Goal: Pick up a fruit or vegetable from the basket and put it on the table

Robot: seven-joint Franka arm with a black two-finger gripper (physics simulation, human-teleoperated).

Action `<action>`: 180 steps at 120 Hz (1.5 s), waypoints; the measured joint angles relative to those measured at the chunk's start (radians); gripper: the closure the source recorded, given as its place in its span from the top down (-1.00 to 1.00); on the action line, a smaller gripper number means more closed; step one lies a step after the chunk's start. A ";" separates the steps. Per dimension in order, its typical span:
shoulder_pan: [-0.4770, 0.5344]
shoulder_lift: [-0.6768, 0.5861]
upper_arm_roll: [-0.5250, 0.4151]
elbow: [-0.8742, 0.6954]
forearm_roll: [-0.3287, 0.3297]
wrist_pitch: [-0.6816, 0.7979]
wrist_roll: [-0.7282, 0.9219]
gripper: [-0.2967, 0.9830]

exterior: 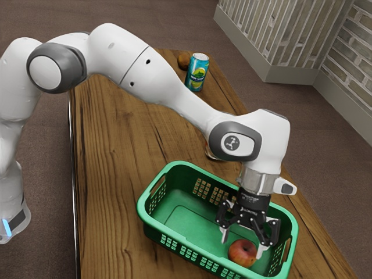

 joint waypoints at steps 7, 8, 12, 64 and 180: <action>0.003 -0.001 0.000 -0.002 -0.001 0.004 0.005 0.53; 0.003 -0.001 0.000 -0.002 -0.001 0.004 0.006 0.53; 0.004 -0.001 0.000 -0.003 -0.001 0.006 0.008 0.53; 0.039 0.008 0.000 -0.002 0.005 0.015 0.035 0.53; 0.032 0.093 -0.001 0.012 -0.001 0.074 0.070 0.41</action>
